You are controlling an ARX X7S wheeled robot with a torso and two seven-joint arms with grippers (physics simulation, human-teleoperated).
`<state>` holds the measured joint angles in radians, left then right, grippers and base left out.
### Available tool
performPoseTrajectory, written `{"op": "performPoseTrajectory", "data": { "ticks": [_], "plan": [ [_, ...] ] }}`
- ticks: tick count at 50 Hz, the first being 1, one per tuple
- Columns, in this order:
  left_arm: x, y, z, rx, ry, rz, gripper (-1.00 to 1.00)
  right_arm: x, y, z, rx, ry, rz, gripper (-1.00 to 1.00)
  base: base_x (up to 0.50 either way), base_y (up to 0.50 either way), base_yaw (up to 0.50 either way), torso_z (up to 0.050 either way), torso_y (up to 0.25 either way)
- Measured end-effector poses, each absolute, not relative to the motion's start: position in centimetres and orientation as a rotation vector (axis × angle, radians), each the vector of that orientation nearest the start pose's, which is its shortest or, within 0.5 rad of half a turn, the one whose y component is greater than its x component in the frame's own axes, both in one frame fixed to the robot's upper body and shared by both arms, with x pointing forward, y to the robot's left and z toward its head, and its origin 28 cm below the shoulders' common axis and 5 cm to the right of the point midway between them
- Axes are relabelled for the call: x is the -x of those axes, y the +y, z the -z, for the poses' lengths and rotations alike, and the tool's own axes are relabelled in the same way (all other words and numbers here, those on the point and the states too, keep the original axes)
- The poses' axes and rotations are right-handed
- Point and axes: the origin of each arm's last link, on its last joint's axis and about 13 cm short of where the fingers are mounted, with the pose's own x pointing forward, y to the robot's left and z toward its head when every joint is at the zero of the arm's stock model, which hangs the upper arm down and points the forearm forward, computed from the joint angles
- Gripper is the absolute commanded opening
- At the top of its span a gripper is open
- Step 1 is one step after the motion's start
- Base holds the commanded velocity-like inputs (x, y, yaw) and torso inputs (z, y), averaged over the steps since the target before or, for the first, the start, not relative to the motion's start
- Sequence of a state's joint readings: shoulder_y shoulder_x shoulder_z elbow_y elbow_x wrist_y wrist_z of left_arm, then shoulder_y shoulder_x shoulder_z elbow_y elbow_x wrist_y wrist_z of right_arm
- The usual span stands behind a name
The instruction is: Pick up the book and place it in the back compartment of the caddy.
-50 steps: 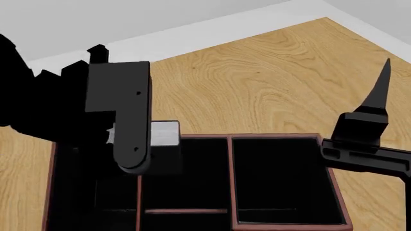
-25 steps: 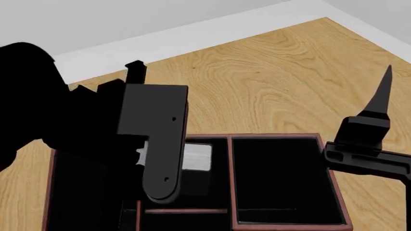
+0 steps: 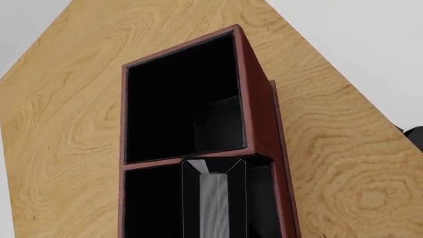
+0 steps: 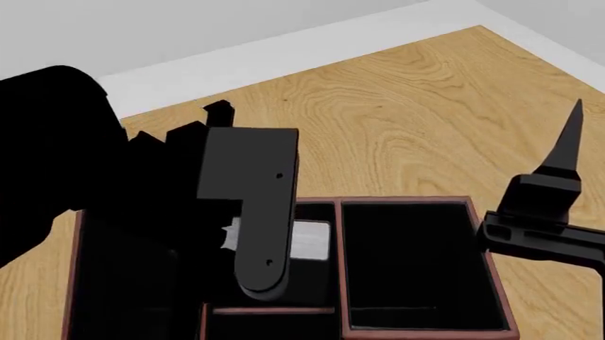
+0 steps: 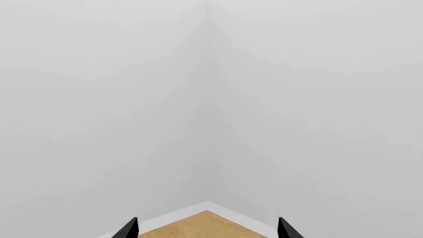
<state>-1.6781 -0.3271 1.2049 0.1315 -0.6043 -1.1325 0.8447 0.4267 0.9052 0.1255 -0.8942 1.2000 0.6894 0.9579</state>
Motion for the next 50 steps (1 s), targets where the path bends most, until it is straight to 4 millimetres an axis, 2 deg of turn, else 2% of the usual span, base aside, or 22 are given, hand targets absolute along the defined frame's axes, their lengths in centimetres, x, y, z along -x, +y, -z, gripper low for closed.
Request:
{"op": "performPoseTrajectory", "data": {
  "ticks": [30,50],
  "plan": [
    [-31.7,13.7,-31.9,-0.99,0.457,1.264,-1.0,-17.5,-16.1,-25.2,0.021,-0.339,0.232,1.0,0.0,0.0,0.0,0.0,0.001],
    [-31.7,13.7,-30.1,-0.972,0.495,1.274,-1.0,-17.4,-16.2,-25.2,0.016,-0.338,0.232,1.0,0.0,0.0,0.0,0.001,0.001]
  ]
}}
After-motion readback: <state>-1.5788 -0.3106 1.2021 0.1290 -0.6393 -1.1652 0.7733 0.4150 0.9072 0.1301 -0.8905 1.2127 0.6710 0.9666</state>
